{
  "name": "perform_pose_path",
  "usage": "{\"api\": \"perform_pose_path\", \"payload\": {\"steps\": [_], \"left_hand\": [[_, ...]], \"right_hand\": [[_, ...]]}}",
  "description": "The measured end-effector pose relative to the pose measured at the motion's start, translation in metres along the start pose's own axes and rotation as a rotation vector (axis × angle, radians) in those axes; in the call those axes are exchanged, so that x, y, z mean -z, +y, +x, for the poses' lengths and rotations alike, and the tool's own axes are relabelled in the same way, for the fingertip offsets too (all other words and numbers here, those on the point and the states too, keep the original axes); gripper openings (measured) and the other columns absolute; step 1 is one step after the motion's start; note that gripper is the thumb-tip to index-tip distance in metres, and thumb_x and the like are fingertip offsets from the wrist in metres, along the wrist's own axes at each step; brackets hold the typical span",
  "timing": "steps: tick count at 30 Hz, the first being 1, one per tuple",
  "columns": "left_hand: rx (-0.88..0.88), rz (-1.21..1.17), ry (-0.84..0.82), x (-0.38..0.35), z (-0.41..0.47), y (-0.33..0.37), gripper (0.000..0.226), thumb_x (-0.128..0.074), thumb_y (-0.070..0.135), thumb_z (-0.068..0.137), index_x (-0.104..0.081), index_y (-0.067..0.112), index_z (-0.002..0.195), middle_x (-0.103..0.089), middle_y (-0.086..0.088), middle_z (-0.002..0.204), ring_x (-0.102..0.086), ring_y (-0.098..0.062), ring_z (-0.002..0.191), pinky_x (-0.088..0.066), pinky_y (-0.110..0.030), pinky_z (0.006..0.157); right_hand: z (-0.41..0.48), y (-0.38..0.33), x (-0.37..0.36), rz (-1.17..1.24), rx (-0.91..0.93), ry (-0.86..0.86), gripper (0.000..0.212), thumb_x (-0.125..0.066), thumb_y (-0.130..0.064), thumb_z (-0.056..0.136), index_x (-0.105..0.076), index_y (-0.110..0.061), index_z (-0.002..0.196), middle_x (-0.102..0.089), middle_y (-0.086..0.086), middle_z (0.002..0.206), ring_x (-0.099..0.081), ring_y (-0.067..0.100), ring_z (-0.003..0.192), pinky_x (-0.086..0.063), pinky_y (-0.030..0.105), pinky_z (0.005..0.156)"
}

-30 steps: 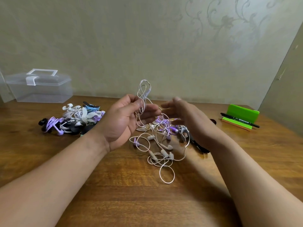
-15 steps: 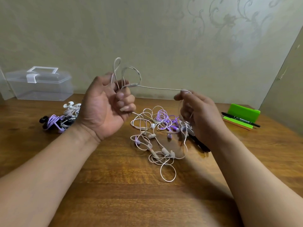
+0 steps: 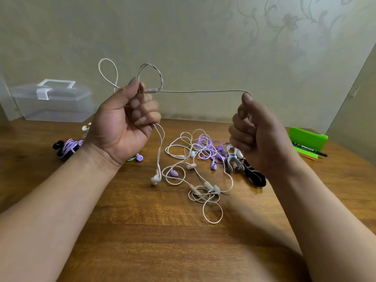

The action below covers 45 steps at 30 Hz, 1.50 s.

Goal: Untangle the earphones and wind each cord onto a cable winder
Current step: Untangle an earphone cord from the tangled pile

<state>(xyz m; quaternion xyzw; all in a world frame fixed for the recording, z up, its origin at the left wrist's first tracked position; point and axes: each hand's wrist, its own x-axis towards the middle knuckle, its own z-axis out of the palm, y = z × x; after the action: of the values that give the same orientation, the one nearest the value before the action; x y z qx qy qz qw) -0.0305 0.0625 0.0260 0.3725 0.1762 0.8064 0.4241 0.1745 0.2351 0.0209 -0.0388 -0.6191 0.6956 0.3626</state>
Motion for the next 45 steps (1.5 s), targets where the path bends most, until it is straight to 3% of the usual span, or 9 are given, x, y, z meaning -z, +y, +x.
{"api": "perform_pose_path", "payload": {"steps": [6, 12, 15, 18, 24, 31, 34, 41, 45], "left_hand": [[-0.072, -0.045, 0.08, 0.01, 0.002, 0.008, 0.025, -0.046, 0.022, 0.107, -0.053, 0.016, 0.084, -0.028, 0.009, 0.063, -0.025, -0.006, 0.053, -0.027, -0.018, 0.05], [0.039, 0.059, 0.089, 0.0, 0.0, -0.01, 0.023, -0.046, 0.024, 0.103, -0.053, 0.019, 0.082, -0.026, 0.01, 0.064, -0.017, -0.006, 0.054, -0.023, -0.017, 0.045], [0.067, 0.065, 0.058, -0.001, -0.001, -0.011, 0.023, -0.045, 0.023, 0.103, -0.054, 0.018, 0.082, -0.028, 0.01, 0.062, -0.017, -0.006, 0.053, -0.021, -0.017, 0.045], [0.089, 0.072, 0.024, -0.001, -0.003, -0.011, 0.018, -0.047, 0.022, 0.101, -0.054, 0.018, 0.086, -0.03, 0.01, 0.063, -0.023, -0.005, 0.051, -0.022, -0.017, 0.045], [0.205, 0.22, -0.03, -0.003, -0.005, -0.023, 0.012, -0.052, 0.02, 0.101, -0.051, 0.017, 0.09, -0.035, 0.008, 0.061, -0.022, -0.004, 0.05, -0.018, -0.017, 0.042], [0.209, 0.662, 0.038, -0.007, -0.011, -0.042, 0.014, -0.054, 0.016, 0.105, -0.055, 0.017, 0.09, -0.052, -0.002, 0.067, -0.027, -0.006, 0.042, -0.016, -0.02, 0.04], [0.251, 0.589, 0.024, -0.006, -0.011, -0.038, 0.015, -0.051, 0.017, 0.106, -0.052, 0.016, 0.09, -0.052, -0.003, 0.066, -0.025, -0.006, 0.04, -0.012, -0.022, 0.04], [0.294, 0.57, -0.046, -0.006, -0.014, -0.043, 0.011, -0.049, 0.019, 0.105, -0.052, 0.016, 0.095, -0.05, -0.004, 0.063, -0.023, -0.007, 0.038, -0.011, -0.024, 0.042], [0.31, 0.652, -0.022, -0.002, -0.014, -0.044, 0.016, -0.054, 0.022, 0.102, -0.061, 0.011, 0.113, -0.05, -0.003, 0.061, -0.024, -0.007, 0.039, -0.01, -0.027, 0.044]], "right_hand": [[0.0, -0.018, 0.014, 0.042, 0.03, -0.015, 0.011, -0.062, -0.016, 0.087, -0.059, -0.019, 0.097, -0.039, -0.005, 0.069, -0.024, 0.003, 0.045, -0.017, 0.017, 0.039], [-0.02, -0.018, 0.02, -0.012, -0.418, -0.767, 0.098, -0.067, -0.078, 0.079, -0.059, 0.003, 0.133, -0.065, 0.014, 0.083, -0.059, 0.012, 0.048, -0.048, 0.02, 0.044], [-0.025, -0.019, 0.016, -0.083, -0.457, -1.01, 0.114, -0.061, -0.083, 0.079, -0.045, 0.01, 0.144, -0.072, 0.027, 0.111, -0.077, 0.031, 0.085, -0.063, 0.039, 0.072], [-0.021, -0.016, 0.016, -0.215, -0.473, -1.065, 0.123, -0.06, -0.085, 0.078, -0.037, 0.01, 0.153, -0.054, 0.035, 0.145, -0.056, 0.049, 0.133, -0.044, 0.07, 0.106], [-0.015, -0.001, 0.0, -0.371, -0.489, -0.686, 0.106, -0.06, -0.087, 0.076, -0.059, 0.006, 0.127, -0.068, 0.028, 0.129, -0.063, 0.047, 0.123, -0.05, 0.058, 0.102], [-0.018, 0.02, -0.04, -0.301, -0.379, -0.35, 0.026, -0.066, -0.029, 0.101, -0.059, -0.004, 0.101, -0.065, 0.016, 0.079, -0.071, 0.028, 0.069, -0.062, 0.046, 0.078], [-0.014, 0.027, -0.04, -0.311, -0.358, -0.201, 0.01, -0.058, -0.011, 0.105, -0.06, -0.003, 0.101, -0.066, 0.016, 0.084, -0.072, 0.027, 0.075, -0.063, 0.046, 0.083], [-0.012, 0.022, -0.04, -0.005, -0.378, -0.144, 0.017, -0.046, 0.001, 0.103, -0.063, 0.0, 0.105, -0.056, 0.009, 0.078, -0.056, 0.017, 0.061, -0.059, 0.032, 0.058], [-0.006, 0.019, -0.03, 0.036, -0.385, 0.02, 0.023, -0.04, -0.006, 0.1, -0.053, -0.01, 0.082, -0.039, 0.003, 0.068, -0.032, 0.01, 0.049, -0.028, 0.019, 0.036]]}}
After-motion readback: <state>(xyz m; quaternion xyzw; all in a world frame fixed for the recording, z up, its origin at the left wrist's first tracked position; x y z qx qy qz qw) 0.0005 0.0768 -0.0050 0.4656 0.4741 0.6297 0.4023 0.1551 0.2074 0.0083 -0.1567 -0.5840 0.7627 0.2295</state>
